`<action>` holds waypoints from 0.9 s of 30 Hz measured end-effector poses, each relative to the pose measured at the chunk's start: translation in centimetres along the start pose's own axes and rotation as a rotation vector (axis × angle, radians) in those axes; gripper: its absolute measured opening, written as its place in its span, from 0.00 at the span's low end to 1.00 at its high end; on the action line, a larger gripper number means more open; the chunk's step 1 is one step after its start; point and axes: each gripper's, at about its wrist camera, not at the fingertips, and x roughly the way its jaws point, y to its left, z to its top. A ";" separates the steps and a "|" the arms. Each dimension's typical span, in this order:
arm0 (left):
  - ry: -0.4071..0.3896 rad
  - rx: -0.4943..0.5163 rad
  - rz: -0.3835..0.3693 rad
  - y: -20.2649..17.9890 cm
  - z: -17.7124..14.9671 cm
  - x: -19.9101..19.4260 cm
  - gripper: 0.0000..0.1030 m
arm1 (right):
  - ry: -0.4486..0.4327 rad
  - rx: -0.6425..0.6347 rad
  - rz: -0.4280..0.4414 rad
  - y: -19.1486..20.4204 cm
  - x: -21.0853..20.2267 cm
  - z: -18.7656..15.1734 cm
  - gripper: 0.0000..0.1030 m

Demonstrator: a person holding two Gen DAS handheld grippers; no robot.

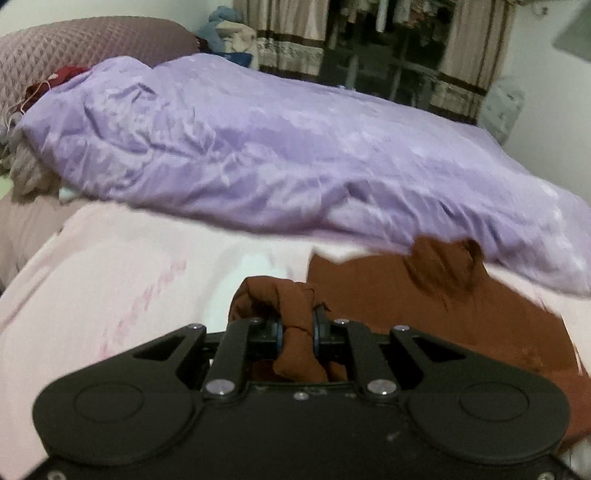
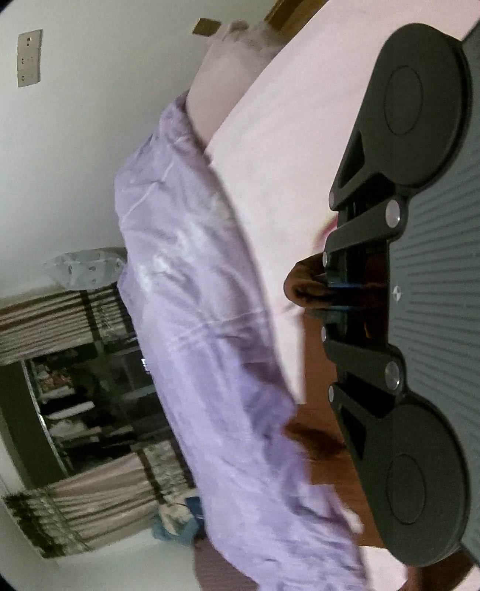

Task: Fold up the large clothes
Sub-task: 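Lift the hem with both tools and fold it toward the collar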

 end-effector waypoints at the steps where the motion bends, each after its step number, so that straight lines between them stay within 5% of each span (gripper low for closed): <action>1: 0.000 -0.005 0.004 -0.2 1.1 1.1 0.11 | -0.004 0.008 0.005 0.3 1.6 1.2 0.08; 6: 0.028 0.003 0.012 -1.2 4.2 9.3 0.12 | 0.029 0.041 -0.016 1.0 9.9 2.4 0.08; 11: 0.038 0.017 -0.020 -1.1 1.4 15.8 0.23 | 0.101 0.004 -0.086 1.3 17.9 -0.9 0.09; 13: 0.011 0.009 -0.046 -0.6 0.8 17.0 0.28 | 0.100 -0.003 -0.092 1.3 19.5 -2.4 0.18; 17: -0.047 -0.119 -0.159 1.2 0.8 15.8 0.57 | 0.026 0.062 0.001 0.2 18.8 -3.4 0.40; 19: -0.112 -0.147 -0.172 1.7 1.4 14.1 0.60 | -0.037 0.123 0.088 -0.6 17.4 -2.7 0.68; 21: -0.147 -0.146 -0.154 1.7 2.5 12.0 0.65 | -0.070 0.176 0.139 -1.1 16.0 -1.5 0.85; 25: -0.358 -0.106 -0.047 1.7 2.5 7.2 0.73 | -0.213 0.146 0.070 -1.2 12.0 0.0 0.88; 27: -0.349 -0.092 -0.028 2.1 2.4 6.3 0.75 | -0.239 0.082 0.021 -1.1 10.6 0.5 0.92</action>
